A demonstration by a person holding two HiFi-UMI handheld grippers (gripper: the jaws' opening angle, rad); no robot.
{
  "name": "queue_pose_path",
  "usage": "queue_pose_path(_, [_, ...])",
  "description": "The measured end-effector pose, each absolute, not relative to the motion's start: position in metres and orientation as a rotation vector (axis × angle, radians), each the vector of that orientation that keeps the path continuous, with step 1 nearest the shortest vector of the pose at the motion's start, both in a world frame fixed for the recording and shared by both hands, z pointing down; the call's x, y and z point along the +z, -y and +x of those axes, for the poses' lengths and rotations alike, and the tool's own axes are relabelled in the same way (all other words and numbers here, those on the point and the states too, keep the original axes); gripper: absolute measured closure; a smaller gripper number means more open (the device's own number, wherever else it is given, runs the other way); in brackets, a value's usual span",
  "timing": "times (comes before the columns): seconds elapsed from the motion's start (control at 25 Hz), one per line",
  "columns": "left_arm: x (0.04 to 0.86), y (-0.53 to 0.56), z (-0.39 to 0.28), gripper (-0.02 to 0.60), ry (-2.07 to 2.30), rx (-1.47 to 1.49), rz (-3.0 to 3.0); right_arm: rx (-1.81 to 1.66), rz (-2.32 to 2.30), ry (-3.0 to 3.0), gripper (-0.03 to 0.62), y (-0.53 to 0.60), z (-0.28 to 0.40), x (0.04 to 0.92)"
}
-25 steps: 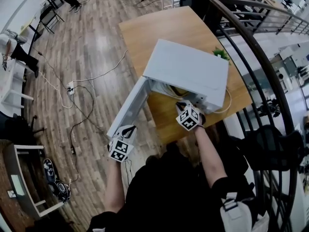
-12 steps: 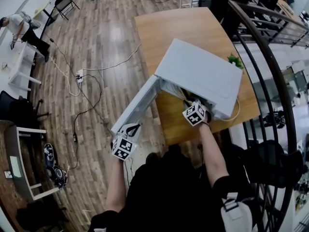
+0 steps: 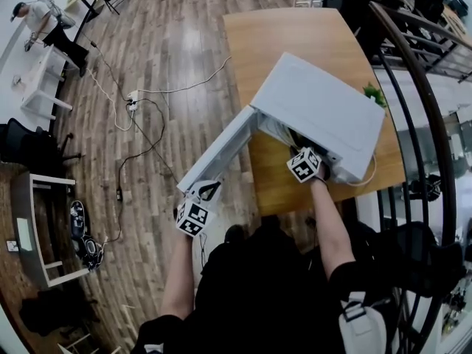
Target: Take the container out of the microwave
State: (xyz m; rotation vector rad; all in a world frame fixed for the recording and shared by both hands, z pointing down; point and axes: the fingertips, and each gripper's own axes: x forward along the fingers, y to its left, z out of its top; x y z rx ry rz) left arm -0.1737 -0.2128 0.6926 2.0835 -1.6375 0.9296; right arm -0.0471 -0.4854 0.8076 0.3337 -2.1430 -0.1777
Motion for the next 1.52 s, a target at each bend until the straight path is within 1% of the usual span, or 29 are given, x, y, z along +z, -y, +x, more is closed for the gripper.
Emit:
queue_pose_path(0.04, [0.692, 0.212, -0.174, 0.578, 1.638, 0.931, 2.083, -0.180, 0.337, 2.138, 0.524, 0.487, -0.046, 0.810])
queue_pose_path(0.08, [0.692, 0.212, -0.174, 0.580, 1.639, 0.931, 2.083, -0.173, 0.339, 2.134, 0.552, 0.487, -0.045, 0.813])
queue_pose_path(0.24, [0.693, 0.208, -0.175, 0.580, 1.644, 0.925, 2.079, -0.156, 0.336, 2.127, 0.562, 0.485, -0.042, 0.817])
queue_pose_path(0.52, [0.697, 0.204, -0.175, 0.580, 1.636, 0.922, 2.098, -0.157, 0.323, 2.136, 0.565, 0.468, -0.043, 0.819])
queue_pose_path(0.92, [0.692, 0.191, -0.176, 0.578, 1.589, 0.927, 2.147, -0.200, 0.382, 2.169, 0.566, 0.443, -0.047, 0.785])
queue_pose_path(1.32, [0.689, 0.175, -0.178, 0.580, 1.537, 0.923, 2.226, -0.195, 0.407, 2.156, 0.565, 0.403, -0.049, 0.783])
queue_pose_path(1.52, [0.688, 0.164, -0.181, 0.578, 1.501, 0.918, 2.273, -0.218, 0.454, 2.168, 0.565, 0.382, -0.053, 0.765])
